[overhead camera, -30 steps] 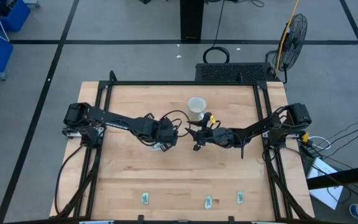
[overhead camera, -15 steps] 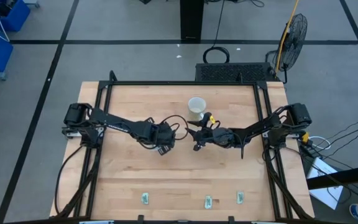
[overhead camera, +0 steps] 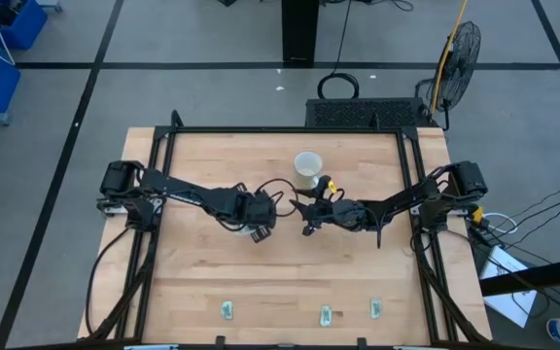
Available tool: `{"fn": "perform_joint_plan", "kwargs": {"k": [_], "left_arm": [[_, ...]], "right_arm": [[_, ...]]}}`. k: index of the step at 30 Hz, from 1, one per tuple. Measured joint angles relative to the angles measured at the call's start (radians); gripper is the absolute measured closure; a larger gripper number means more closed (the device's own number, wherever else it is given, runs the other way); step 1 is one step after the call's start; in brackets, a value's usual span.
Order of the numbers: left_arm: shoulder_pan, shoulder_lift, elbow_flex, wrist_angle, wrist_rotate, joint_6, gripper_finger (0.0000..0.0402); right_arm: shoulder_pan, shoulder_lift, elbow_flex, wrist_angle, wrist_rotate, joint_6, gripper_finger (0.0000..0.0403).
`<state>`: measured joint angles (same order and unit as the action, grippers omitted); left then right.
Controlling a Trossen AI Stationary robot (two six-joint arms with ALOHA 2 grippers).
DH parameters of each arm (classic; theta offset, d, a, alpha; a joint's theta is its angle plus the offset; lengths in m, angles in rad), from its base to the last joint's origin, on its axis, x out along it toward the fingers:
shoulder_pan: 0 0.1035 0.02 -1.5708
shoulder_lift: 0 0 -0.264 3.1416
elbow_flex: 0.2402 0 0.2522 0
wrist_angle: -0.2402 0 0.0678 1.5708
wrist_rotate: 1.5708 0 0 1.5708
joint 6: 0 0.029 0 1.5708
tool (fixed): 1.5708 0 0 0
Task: Pick and place Stevia / Truvia into bins
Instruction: Put the white stevia packet into the bin
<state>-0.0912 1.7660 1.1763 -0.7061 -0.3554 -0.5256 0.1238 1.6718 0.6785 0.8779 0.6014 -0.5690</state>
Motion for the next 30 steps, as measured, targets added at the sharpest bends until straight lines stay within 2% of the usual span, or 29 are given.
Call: {"fn": "perform_joint_plan", "kwargs": {"k": [5,10,16,23,27,30], "left_arm": [[-0.011,0.0,0.021,0.089,0.138,0.027,0.023],[-0.037,-0.002,0.071,0.071,0.259,0.02,0.0237],[-0.121,-0.002,0.086,0.044,0.468,-0.045,0.0251],[-0.318,-0.002,0.054,0.031,0.476,-0.238,0.0252],[-0.438,-0.002,0.023,0.017,0.412,-0.339,0.0252],[-0.507,-0.002,-0.015,0.028,0.402,-0.423,0.0252]], "right_arm": [[0.0,0.0,0.0,0.0,0.0,0.0,0.0256],[0.0,0.0,0.0,-0.008,0.0,0.0,0.0257],[0.0,0.0,0.0,-0.014,0.0,0.0,0.0257],[0.0,0.0,0.0,-0.015,0.0,-0.001,0.0257],[0.0,0.0,0.0,-0.016,0.0,0.0,0.0257],[0.0,0.0,0.0,-0.016,0.0,-0.001,0.0257]]}}
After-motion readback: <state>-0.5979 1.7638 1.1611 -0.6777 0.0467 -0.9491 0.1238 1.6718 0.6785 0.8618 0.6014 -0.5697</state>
